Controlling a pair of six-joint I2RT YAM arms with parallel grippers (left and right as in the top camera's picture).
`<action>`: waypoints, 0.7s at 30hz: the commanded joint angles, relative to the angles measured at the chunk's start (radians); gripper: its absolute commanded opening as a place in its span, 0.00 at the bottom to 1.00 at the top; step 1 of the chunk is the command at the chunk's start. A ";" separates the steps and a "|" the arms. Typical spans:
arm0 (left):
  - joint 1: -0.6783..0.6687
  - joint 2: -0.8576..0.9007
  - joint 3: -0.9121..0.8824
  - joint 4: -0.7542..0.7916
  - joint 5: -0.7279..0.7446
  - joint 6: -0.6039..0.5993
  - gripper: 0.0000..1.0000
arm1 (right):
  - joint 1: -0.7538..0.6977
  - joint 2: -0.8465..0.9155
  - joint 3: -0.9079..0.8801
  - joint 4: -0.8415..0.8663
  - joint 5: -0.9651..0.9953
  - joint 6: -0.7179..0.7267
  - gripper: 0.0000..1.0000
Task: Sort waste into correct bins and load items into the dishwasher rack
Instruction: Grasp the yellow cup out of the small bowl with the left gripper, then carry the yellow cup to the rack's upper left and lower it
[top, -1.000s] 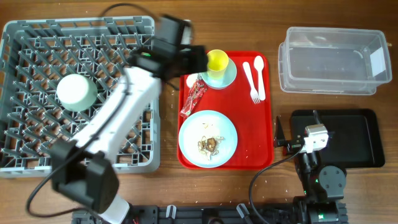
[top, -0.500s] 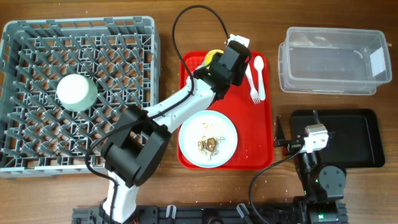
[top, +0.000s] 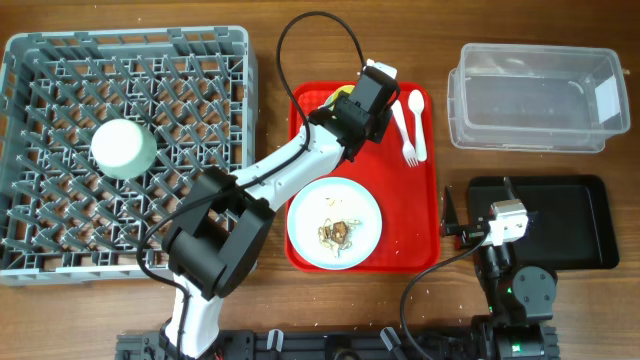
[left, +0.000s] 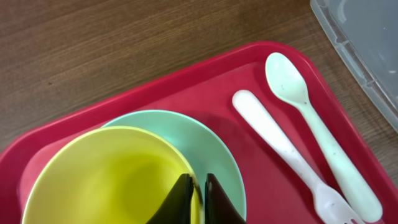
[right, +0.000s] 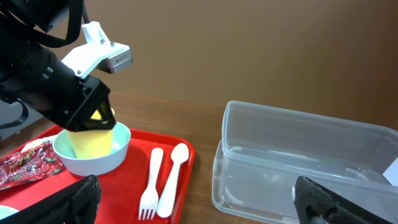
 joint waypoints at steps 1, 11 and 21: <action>0.003 0.010 -0.001 0.007 0.004 -0.005 0.04 | -0.004 -0.007 0.000 0.003 0.011 0.013 1.00; 0.184 -0.386 -0.001 -0.075 0.124 -0.363 0.04 | -0.004 -0.007 0.000 0.003 0.011 0.013 1.00; 0.937 -0.371 -0.001 -0.246 1.098 -0.475 0.04 | -0.004 -0.007 0.000 0.003 0.011 0.012 1.00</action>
